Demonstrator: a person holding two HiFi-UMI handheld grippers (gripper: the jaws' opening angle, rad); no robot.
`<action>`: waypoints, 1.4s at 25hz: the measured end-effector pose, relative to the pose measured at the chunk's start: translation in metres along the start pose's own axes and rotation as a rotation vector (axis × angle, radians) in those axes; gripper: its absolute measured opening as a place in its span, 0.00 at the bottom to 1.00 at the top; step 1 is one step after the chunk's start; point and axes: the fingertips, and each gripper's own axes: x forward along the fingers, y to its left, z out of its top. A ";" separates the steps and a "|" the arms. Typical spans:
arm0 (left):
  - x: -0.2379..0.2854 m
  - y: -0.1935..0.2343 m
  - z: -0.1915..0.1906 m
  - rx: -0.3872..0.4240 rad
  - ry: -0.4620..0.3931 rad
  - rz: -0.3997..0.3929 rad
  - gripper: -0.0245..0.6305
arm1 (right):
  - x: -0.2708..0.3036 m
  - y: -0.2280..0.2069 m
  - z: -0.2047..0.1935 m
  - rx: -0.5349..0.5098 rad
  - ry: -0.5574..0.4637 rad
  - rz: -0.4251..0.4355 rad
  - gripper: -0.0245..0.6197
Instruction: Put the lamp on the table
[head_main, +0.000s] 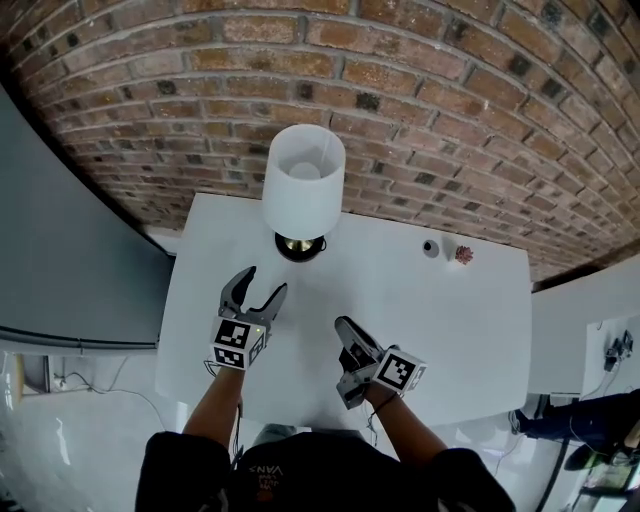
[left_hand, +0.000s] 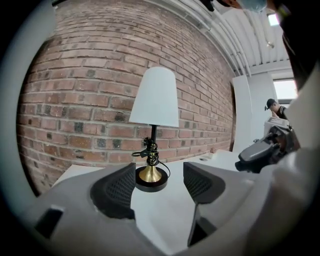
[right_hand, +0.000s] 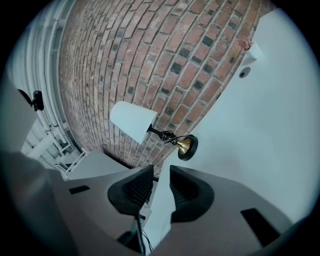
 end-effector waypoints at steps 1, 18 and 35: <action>-0.009 -0.004 0.001 -0.002 0.000 -0.004 0.49 | -0.001 0.006 -0.001 -0.023 -0.006 0.007 0.19; -0.147 -0.069 0.028 0.027 -0.085 -0.092 0.16 | -0.042 0.088 -0.040 -0.260 -0.151 0.049 0.04; -0.234 -0.099 0.015 0.065 -0.035 -0.140 0.05 | -0.075 0.129 -0.096 -0.502 -0.136 -0.010 0.04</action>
